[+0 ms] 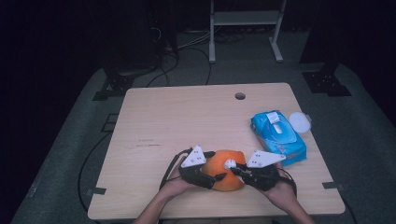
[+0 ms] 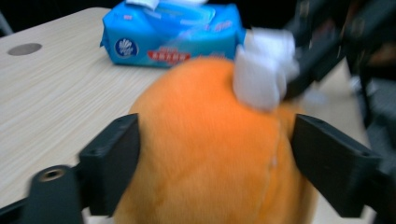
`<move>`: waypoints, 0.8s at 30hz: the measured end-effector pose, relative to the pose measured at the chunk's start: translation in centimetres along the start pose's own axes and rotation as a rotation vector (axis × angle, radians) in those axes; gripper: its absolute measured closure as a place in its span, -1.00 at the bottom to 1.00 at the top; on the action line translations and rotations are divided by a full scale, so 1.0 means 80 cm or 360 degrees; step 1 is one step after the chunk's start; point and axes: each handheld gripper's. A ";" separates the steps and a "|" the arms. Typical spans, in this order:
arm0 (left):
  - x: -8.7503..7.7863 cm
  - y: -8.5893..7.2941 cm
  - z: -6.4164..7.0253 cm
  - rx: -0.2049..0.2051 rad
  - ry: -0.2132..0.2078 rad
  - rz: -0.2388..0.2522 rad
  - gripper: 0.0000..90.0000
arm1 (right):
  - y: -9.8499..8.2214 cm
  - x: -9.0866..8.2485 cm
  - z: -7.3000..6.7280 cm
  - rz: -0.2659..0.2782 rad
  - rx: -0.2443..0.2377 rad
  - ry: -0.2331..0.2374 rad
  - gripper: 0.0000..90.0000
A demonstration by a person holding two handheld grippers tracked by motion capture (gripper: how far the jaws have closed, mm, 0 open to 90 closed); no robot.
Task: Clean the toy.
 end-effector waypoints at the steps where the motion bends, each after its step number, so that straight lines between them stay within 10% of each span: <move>1: 0.000 -0.001 -0.001 -0.0009 -0.0006 -0.0004 -0.51 | -0.002 0.000 0.004 0.0008 0.0017 0.0002 0.77; 12: -0.004 -0.014 -0.014 -0.0064 -0.0057 0.0012 -0.46 | -0.041 0.003 0.065 -0.0042 0.0369 0.0039 0.77; 21: -0.005 -0.017 -0.014 -0.0051 -0.0050 0.0018 -0.49 | -0.014 -0.001 0.035 0.0062 0.0255 0.0073 0.77; 24: -0.005 -0.018 -0.016 -0.0082 -0.0062 0.0030 -0.49 | -0.023 0.003 0.046 0.0054 0.0327 0.0090 0.77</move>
Point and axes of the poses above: each handheld gripper's, and its own axes: x roughly forward along the jaws, y roughly out of its top, z roughly to its right, and after that the axes turned 7 degrees about -z, right-handed
